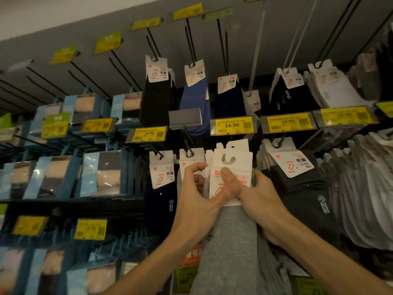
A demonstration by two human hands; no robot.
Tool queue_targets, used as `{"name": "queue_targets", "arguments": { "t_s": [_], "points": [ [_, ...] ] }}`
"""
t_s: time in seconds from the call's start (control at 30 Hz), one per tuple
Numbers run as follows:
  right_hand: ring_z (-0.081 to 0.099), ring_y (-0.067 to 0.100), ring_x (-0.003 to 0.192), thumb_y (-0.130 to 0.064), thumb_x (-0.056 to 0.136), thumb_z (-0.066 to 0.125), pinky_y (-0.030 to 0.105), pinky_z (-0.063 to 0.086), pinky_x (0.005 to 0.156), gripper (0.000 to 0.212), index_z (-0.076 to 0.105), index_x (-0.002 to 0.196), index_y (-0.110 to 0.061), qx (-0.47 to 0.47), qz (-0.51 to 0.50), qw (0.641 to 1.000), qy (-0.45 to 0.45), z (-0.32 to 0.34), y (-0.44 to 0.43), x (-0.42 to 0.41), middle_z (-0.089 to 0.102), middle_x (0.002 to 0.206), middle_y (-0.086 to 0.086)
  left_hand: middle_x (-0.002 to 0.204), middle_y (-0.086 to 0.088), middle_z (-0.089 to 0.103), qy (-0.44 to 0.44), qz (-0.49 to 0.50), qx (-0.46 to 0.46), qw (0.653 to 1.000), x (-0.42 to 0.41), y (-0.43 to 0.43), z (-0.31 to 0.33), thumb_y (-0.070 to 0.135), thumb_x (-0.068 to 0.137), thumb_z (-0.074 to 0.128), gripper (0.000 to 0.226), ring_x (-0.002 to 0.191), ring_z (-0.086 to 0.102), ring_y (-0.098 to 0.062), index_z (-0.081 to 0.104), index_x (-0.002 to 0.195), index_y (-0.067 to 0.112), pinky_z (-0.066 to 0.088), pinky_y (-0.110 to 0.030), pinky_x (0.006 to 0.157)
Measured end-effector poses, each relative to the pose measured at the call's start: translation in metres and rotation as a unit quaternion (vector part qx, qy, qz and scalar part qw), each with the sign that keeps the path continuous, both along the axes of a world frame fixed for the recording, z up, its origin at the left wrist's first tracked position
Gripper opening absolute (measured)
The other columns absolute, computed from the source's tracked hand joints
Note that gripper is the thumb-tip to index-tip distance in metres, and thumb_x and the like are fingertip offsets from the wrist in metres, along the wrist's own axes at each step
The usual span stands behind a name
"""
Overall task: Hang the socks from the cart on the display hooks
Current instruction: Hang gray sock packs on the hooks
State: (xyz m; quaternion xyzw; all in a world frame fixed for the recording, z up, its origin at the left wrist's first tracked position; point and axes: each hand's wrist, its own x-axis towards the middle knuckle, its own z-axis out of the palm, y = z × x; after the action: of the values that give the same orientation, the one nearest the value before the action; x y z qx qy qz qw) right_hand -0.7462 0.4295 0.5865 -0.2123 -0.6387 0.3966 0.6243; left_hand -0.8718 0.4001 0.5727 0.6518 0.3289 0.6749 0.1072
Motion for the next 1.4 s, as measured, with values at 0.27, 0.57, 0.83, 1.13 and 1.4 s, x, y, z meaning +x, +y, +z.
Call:
{"name": "queue_targets", "arguments": {
  "t_s": [0.27, 0.57, 0.83, 1.13, 1.4],
  "points": [
    [0.075, 0.006, 0.082, -0.06, 0.067, 0.06, 0.017, 0.056, 0.06, 0.061, 0.061, 0.119, -0.028, -0.023, 0.056, 0.998, 0.016, -0.003, -0.005, -0.008, 0.078, 0.089, -0.01, 0.097, 0.021, 0.072, -0.054, -0.009, 0.027, 0.998, -0.015, 0.001, 0.003, 0.04, 0.07, 0.071, 0.047, 0.091, 0.07, -0.001, 0.06, 0.113, 0.025, 0.056, -0.017, 0.071],
    [0.075, 0.009, 0.083, -0.03, 0.078, 0.078, 0.023, 0.058, 0.065, 0.038, 0.066, 0.112, -0.021, -0.027, 0.001, 0.998, 0.049, -0.005, 0.012, -0.009, 0.078, 0.092, -0.006, 0.09, 0.003, 0.077, -0.16, -0.067, -0.076, 0.982, -0.042, 0.012, 0.016, 0.021, 0.087, 0.071, 0.036, 0.083, 0.075, -0.014, 0.055, 0.12, 0.022, 0.059, -0.024, 0.062],
    [0.074, 0.006, 0.084, -0.034, 0.078, 0.08, 0.026, 0.057, 0.073, 0.037, 0.064, 0.11, -0.022, 0.013, -0.086, 0.996, 0.026, -0.001, 0.025, -0.003, 0.077, 0.095, -0.007, 0.114, -0.001, 0.064, -0.109, 0.006, -0.039, 0.993, -0.062, 0.04, 0.044, 0.016, 0.095, 0.065, 0.043, 0.084, 0.073, -0.009, 0.05, 0.13, 0.036, 0.059, -0.024, 0.064],
    [0.072, -0.001, 0.082, -0.034, 0.078, 0.08, 0.015, 0.053, 0.064, 0.033, 0.062, 0.105, -0.027, 0.032, -0.084, 0.996, 0.012, -0.002, 0.027, 0.001, 0.076, 0.093, -0.011, 0.114, 0.014, 0.059, -0.015, 0.09, 0.092, 0.992, -0.064, 0.056, 0.039, 0.012, 0.096, 0.06, 0.034, 0.091, 0.066, 0.006, 0.059, 0.127, 0.026, 0.055, -0.014, 0.066],
    [0.073, 0.002, 0.084, -0.035, 0.078, 0.08, 0.022, 0.056, 0.072, 0.037, 0.062, 0.108, -0.025, 0.039, -0.092, 0.995, 0.005, 0.0, 0.028, 0.0, 0.077, 0.096, -0.009, 0.106, 0.019, 0.058, 0.011, 0.112, 0.057, 0.992, -0.072, 0.07, 0.058, 0.017, 0.098, 0.061, 0.039, 0.086, 0.067, 0.003, 0.056, 0.135, 0.026, 0.052, -0.01, 0.065]
  ]
}}
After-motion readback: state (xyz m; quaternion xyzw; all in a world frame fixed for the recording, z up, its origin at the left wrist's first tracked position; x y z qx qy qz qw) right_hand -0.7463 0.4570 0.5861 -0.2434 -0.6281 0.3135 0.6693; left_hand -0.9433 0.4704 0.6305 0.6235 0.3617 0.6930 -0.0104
